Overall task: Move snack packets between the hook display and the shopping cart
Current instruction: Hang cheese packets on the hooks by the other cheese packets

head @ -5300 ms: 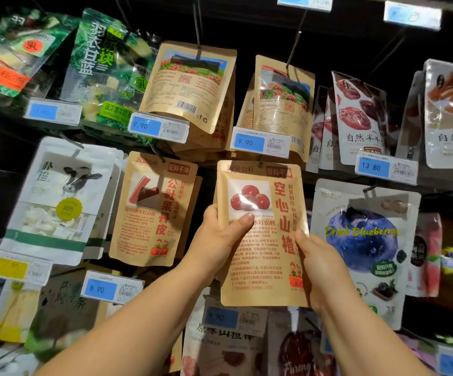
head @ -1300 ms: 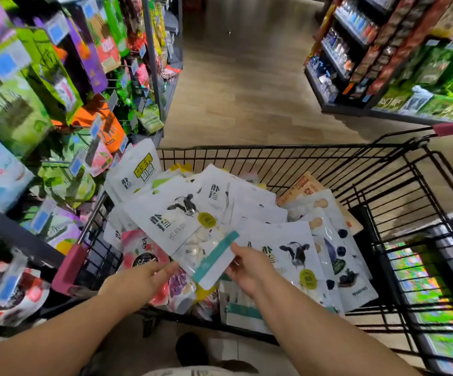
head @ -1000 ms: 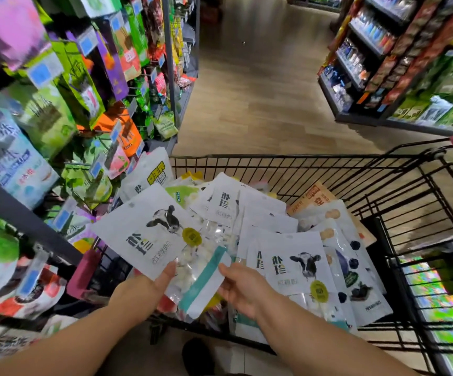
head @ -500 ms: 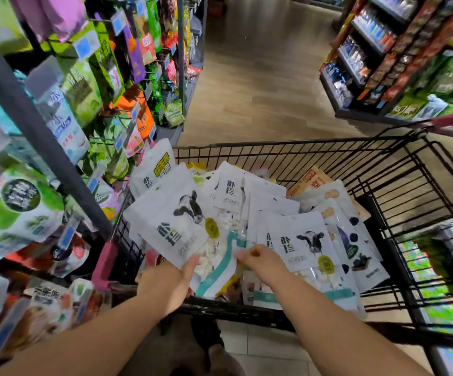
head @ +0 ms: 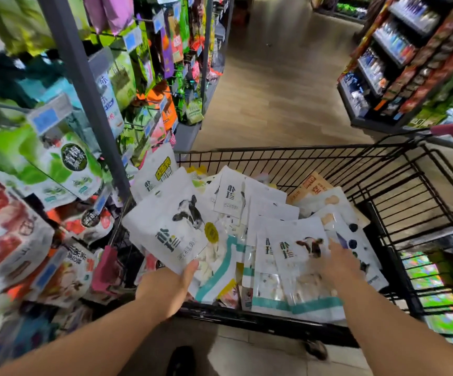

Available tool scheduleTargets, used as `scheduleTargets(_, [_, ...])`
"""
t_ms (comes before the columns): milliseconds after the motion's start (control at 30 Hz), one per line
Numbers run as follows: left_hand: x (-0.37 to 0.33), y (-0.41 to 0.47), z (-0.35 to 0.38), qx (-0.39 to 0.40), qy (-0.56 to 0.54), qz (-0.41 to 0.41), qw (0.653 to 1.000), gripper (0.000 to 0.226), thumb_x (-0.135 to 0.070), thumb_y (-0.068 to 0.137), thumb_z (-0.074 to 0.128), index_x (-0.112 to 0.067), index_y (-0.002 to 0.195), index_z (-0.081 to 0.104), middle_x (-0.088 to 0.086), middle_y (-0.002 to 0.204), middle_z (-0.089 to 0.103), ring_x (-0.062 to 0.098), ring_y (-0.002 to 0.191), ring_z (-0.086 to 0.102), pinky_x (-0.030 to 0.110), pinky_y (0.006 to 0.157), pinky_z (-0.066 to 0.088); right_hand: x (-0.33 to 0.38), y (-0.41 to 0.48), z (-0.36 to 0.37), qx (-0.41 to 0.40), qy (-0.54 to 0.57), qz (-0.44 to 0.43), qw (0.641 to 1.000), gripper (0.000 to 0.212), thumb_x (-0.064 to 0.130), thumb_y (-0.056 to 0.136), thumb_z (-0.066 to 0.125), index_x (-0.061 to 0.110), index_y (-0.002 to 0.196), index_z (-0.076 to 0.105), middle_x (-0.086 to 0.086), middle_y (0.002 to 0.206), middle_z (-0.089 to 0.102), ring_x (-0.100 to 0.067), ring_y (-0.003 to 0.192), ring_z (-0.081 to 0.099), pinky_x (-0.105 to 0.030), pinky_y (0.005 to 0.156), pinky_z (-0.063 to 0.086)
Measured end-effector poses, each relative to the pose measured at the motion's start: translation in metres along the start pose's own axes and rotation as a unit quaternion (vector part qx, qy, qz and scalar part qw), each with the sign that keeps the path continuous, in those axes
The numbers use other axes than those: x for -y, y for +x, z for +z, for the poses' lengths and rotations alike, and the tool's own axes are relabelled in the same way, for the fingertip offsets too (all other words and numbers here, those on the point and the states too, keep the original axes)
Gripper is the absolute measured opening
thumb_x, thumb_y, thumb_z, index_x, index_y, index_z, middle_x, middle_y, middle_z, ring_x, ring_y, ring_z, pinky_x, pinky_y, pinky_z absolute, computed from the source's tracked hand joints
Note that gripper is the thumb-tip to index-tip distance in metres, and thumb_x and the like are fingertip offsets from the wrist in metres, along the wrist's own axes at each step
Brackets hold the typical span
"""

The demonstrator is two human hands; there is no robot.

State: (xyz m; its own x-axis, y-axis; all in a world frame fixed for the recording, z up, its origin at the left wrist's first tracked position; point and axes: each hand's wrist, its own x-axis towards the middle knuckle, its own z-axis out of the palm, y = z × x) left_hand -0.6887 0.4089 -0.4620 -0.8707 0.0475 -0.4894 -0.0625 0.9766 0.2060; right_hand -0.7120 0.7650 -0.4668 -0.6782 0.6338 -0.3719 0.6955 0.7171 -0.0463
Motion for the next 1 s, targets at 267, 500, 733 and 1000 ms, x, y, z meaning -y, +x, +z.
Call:
scheduleTargets(267, [0.001,-0.053,0.01,0.025,-0.001,-0.036,0.999,0.063,-0.058,0.098,0.014,-0.018,0.129,0.051,0.007,0.1,0.061,0.026,0.102,0.061,0.034,0.087,0.048,-0.042,-0.03,0.027,0.168,0.079,0.089,0.979,0.124,0.066,0.072,0.071,-0.005,0.152,0.008,-0.021,0.157,0.024,-0.034,0.142,0.031,-0.038,0.117,0.029])
scheduleTargets(500, [0.003,-0.109,0.045,0.006,0.082,-0.021,0.996,0.057,-0.023,0.101,0.025,-0.036,0.151,0.002,0.011,0.113,0.056,0.029,0.104,0.06,0.034,0.079,0.048,-0.077,-0.066,0.032,0.124,0.024,0.061,0.99,0.118,0.08,0.059,0.07,0.004,0.143,0.039,-0.016,0.139,0.049,-0.029,0.123,0.052,-0.031,0.098,0.048])
scheduleTargets(733, [0.02,-0.151,0.085,-0.049,0.007,-0.067,0.996,0.045,-0.033,0.103,0.026,-0.031,0.147,0.02,0.008,0.096,0.048,0.028,0.098,0.06,0.035,0.086,0.05,-0.102,-0.121,0.029,0.176,0.125,0.048,0.975,0.099,0.044,0.072,0.082,-0.005,0.143,0.033,-0.014,0.112,0.061,-0.022,0.092,0.062,-0.033,0.081,0.049])
scheduleTargets(1000, [0.025,-0.205,0.098,-0.034,0.001,-0.07,0.997,0.054,-0.045,0.103,0.024,-0.004,0.135,0.035,0.011,0.099,0.057,0.024,0.089,0.057,0.036,0.086,0.045,-0.122,-0.158,0.045,0.186,0.167,-0.068,0.966,0.111,0.055,0.059,0.087,0.012,0.147,0.036,-0.012,0.14,0.053,-0.03,0.12,0.054,-0.034,0.095,0.044])
